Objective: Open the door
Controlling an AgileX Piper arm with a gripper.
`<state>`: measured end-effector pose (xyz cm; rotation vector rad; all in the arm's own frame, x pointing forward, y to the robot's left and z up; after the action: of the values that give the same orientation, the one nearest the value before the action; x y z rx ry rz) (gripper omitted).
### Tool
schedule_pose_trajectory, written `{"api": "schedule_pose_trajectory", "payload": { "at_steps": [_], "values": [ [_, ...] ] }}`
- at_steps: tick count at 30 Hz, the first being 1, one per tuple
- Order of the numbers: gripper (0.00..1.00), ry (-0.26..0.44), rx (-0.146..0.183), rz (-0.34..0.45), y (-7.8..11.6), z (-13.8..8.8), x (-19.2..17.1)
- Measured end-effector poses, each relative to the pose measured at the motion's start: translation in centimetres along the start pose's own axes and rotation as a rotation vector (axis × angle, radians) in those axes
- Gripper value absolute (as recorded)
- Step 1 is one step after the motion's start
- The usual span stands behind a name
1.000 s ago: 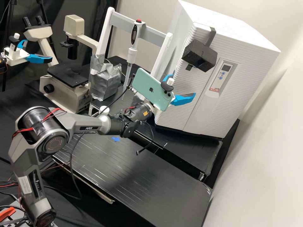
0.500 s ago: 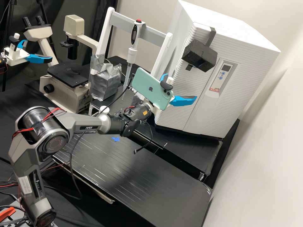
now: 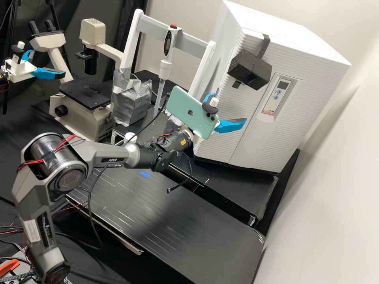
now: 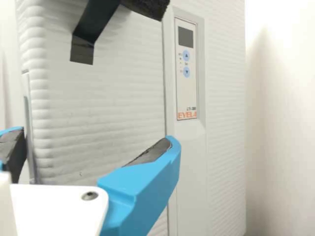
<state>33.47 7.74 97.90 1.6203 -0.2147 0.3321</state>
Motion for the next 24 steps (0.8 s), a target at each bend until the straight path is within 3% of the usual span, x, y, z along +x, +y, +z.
{"api": "schedule_pose_trajectory", "payload": {
  "at_steps": [6,13,24],
  "values": [
    [0.0,0.011,-0.015,-0.007,0.03,0.04,0.01],
    [0.0,0.026,-0.007,-0.019,0.11,0.16,-0.07],
    [0.0,0.043,-0.021,-0.039,-0.01,0.27,-0.21]
  ]
}}
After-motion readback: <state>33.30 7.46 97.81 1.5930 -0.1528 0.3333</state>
